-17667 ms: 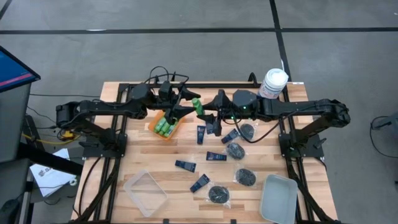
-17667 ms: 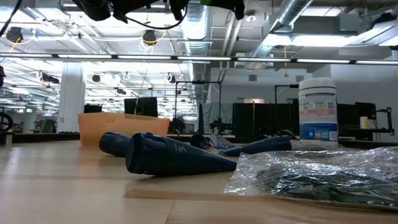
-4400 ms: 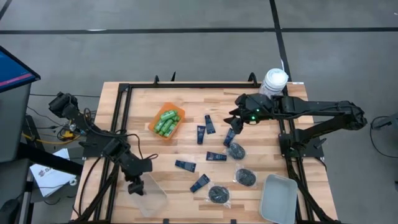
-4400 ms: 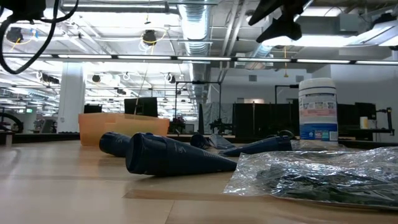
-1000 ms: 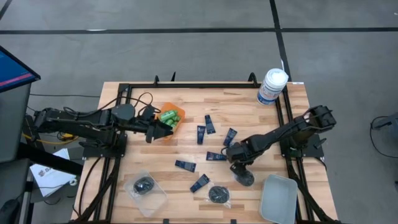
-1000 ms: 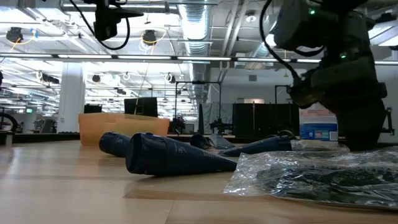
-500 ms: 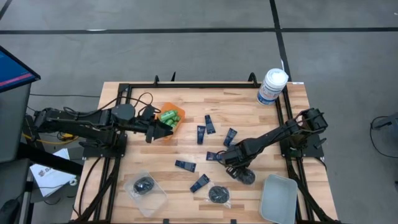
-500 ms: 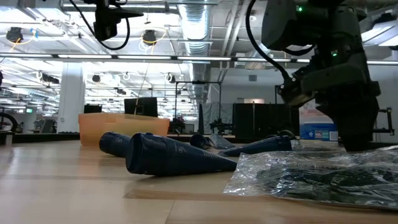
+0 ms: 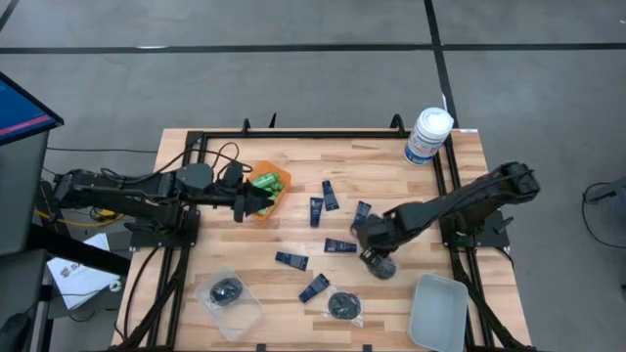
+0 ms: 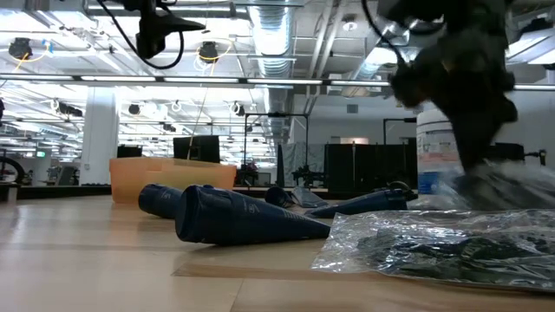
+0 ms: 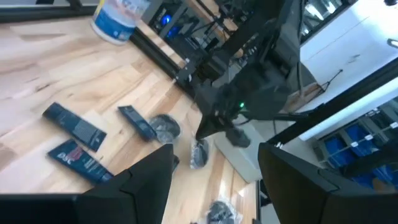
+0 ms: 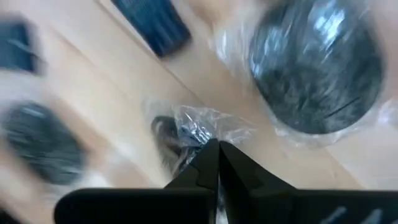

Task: Pick & Place Travel size toiletries
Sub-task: Put the black hairbrush into the transparent bin

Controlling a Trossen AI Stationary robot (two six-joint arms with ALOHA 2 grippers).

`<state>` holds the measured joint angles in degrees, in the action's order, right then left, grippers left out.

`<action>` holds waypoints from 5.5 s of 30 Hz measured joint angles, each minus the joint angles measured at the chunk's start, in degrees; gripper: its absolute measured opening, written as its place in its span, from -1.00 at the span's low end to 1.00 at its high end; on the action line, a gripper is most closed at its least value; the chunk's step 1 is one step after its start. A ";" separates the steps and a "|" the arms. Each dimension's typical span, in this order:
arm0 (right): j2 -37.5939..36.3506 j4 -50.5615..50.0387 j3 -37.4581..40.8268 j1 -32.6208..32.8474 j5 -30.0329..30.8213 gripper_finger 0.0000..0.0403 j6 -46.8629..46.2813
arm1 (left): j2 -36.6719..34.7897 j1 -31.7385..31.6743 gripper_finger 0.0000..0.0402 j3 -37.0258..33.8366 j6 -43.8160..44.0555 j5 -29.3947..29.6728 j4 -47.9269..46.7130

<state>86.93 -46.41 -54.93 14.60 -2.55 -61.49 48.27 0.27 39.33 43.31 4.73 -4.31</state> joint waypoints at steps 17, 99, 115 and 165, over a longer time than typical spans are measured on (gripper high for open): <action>-10.32 15.83 -0.21 -10.64 7.26 -1.00 5.17 | 17.23 -6.39 0.15 0.00 -13.03 -13.12 27.28; -9.74 28.70 -10.79 -18.00 5.12 -1.00 20.07 | 40.92 -11.82 -0.29 7.58 -21.61 -26.11 40.39; -10.32 28.87 -10.79 -17.25 5.12 -0.72 28.83 | 39.55 -11.82 -0.80 7.53 -15.81 -27.68 38.53; -15.43 26.69 -10.79 -17.74 3.85 -0.15 32.82 | 25.07 37.49 -0.80 7.50 25.15 -15.67 -17.59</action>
<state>71.50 -19.73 -65.71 -3.14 1.30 -28.68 73.34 37.76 46.83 68.46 -10.94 -21.90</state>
